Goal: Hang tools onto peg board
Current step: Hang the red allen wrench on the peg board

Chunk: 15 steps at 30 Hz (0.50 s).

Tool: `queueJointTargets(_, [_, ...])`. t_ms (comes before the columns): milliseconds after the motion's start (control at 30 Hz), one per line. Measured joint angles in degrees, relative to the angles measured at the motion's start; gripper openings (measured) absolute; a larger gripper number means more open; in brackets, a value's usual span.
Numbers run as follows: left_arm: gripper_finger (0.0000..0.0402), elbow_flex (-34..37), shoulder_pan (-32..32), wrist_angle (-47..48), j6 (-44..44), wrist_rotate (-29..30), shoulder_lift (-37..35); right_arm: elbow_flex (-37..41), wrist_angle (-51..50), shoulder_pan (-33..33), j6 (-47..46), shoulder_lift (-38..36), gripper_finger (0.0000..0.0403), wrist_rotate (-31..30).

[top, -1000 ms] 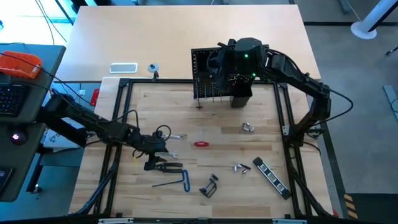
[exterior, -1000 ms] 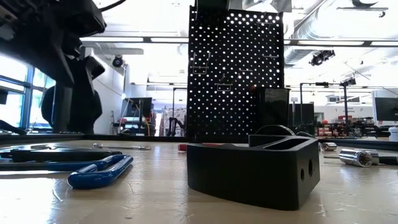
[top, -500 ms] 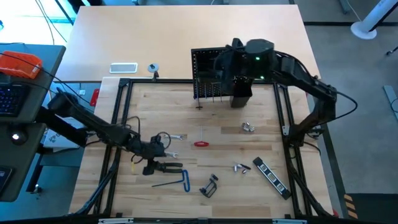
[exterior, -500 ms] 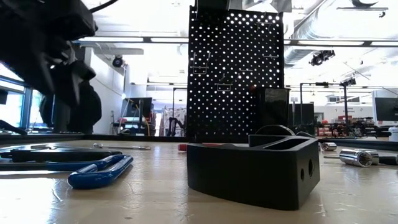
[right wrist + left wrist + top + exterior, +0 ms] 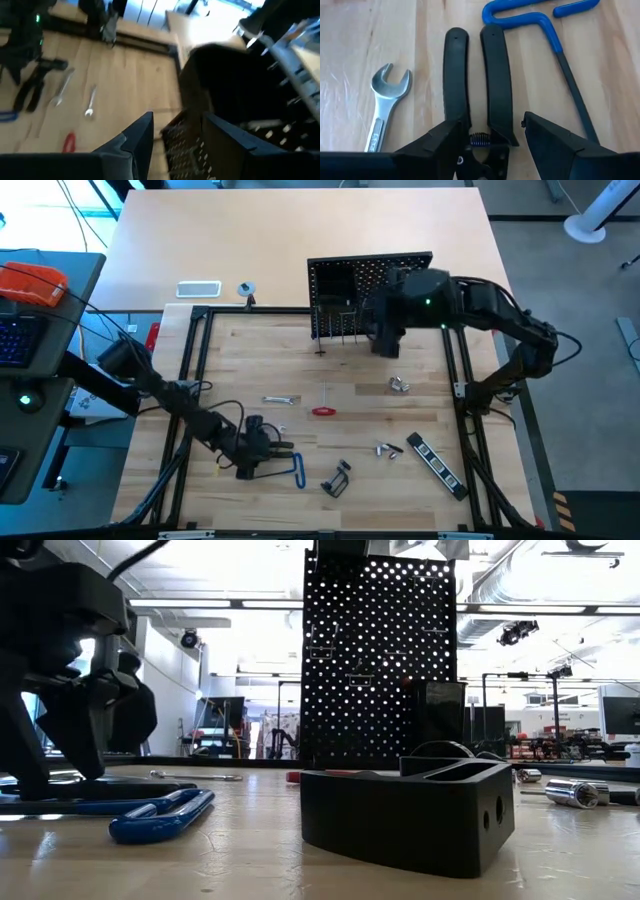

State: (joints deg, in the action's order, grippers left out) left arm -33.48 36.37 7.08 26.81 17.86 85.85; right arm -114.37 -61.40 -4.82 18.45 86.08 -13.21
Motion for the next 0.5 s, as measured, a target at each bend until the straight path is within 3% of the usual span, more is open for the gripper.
queueJointTargets(233, [0.0204,-2.3,1.0,-0.1,-2.5,3.4,-0.9,0.0,-9.8,5.8,-6.8,0.0,0.0158,-3.0])
queueJointTargets(500, [0.0204,-3.9,0.3,-1.5,-7.8,3.5,-1.4,0.1,-19.9,13.7,-18.3,0.0,0.0158,-3.2])
